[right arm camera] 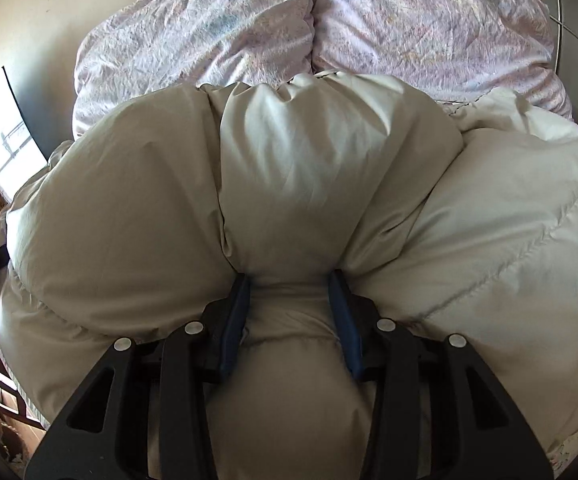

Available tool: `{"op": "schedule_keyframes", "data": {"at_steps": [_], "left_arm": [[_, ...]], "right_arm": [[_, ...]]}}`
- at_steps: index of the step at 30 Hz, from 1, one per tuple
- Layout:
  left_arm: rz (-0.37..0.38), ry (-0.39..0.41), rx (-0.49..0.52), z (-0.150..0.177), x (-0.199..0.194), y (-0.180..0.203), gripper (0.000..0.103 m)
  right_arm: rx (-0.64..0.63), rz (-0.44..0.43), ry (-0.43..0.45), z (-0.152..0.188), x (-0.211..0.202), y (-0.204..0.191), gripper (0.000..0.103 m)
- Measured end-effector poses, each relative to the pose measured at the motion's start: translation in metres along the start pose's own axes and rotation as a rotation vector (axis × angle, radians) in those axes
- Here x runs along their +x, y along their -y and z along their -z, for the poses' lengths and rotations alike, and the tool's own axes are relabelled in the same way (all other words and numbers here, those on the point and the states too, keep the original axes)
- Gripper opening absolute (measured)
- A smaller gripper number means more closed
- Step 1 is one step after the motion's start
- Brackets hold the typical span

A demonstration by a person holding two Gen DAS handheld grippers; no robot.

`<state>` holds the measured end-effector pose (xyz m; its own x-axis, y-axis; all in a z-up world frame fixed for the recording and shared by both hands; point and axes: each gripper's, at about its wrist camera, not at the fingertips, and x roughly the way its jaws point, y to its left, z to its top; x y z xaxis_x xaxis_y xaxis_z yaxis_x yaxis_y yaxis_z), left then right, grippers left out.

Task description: Fold large clothes

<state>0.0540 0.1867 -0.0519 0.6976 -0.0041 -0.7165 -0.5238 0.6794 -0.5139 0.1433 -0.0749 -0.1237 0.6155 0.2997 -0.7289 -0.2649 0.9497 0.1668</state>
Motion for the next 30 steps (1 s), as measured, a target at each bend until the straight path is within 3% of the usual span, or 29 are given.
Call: {"op": "schedule_keyframes", "data": {"at_steps": [5, 9, 20, 30], "left_arm": [[0.022, 0.027, 0.029, -0.008, -0.007, 0.013, 0.036], [0.053, 0.069, 0.109, -0.011, -0.019, 0.038, 0.030], [0.202, 0.138, 0.323, -0.002, -0.053, 0.125, 0.029], [0.252, 0.140, 0.423, 0.018, -0.063, 0.169, 0.029]], "right_arm": [[0.010, -0.001, 0.013, 0.001, 0.001, 0.001, 0.045], [0.008, -0.001, 0.016, 0.001, 0.002, 0.001, 0.045], [0.019, -0.009, 0.010, 0.001, 0.000, 0.004, 0.044], [-0.003, 0.003, 0.023, 0.016, -0.036, 0.025, 0.044]]}}
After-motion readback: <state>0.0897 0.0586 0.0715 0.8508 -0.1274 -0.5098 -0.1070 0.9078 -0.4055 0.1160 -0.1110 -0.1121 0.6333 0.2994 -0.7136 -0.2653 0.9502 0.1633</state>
